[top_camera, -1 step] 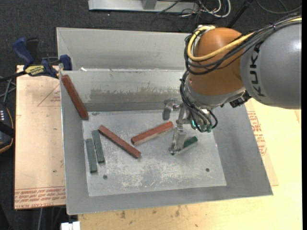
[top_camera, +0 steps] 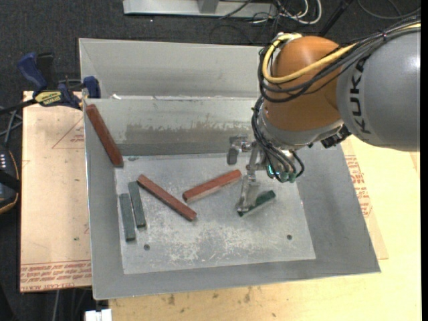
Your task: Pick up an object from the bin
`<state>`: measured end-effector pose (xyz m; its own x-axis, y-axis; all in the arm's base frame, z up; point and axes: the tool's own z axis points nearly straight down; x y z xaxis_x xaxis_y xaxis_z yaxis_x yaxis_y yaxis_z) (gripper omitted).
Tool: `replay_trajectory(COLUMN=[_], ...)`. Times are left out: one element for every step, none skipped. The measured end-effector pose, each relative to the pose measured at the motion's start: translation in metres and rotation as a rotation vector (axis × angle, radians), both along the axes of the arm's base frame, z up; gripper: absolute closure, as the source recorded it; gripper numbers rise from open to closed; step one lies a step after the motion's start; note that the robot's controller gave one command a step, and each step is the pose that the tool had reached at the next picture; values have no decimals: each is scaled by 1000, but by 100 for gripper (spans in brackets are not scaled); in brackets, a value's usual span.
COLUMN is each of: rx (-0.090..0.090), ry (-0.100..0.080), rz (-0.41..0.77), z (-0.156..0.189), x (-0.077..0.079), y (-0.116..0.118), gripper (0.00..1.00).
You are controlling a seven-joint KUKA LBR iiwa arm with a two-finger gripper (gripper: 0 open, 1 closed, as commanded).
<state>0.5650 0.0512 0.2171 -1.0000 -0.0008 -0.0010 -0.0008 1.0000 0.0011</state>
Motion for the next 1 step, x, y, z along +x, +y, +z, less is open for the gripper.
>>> replay_trajectory(rx=[1], ry=[-6], rz=[67], z=[-13], x=[6], y=[-4], gripper=[0])
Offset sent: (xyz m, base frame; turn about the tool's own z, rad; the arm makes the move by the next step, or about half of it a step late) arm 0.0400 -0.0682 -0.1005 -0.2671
